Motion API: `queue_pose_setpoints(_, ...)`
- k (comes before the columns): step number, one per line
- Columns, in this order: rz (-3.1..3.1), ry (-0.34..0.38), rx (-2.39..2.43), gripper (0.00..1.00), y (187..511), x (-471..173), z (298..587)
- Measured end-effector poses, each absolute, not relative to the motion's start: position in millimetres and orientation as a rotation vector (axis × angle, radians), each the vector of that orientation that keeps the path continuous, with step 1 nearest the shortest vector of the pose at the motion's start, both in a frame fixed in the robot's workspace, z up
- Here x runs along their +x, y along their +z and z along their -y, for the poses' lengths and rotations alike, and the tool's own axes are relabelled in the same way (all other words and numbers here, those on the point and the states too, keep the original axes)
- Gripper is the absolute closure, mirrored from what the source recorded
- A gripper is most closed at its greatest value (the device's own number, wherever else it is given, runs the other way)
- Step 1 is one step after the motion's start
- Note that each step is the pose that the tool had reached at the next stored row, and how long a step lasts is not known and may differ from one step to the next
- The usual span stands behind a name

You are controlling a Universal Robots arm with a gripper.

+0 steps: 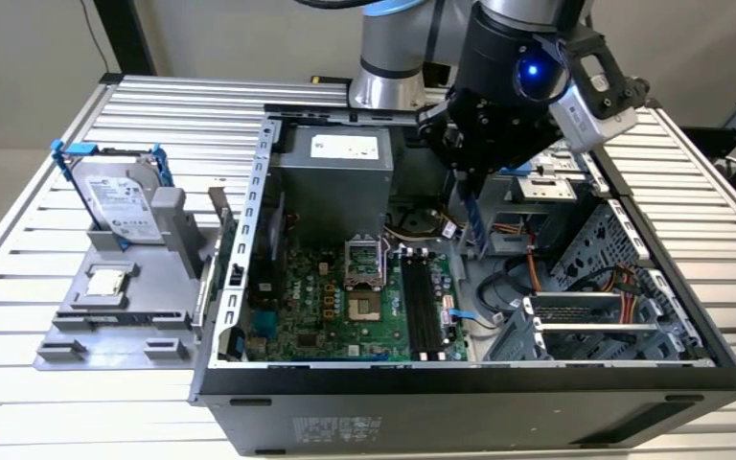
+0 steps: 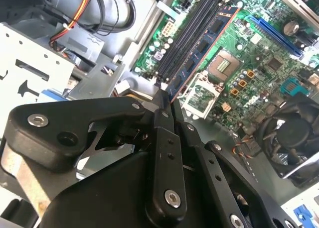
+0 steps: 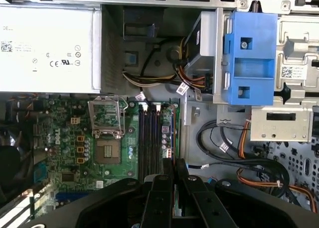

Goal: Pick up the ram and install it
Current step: 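Insert the ram into the slot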

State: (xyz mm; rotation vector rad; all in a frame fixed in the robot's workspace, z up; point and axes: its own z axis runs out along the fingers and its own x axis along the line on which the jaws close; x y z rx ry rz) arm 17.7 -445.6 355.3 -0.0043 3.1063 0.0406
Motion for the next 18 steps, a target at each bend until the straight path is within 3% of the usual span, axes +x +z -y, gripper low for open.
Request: queue_pose_setpoints(18,-3.106,0.043,-0.004,1.00,323,19,446)
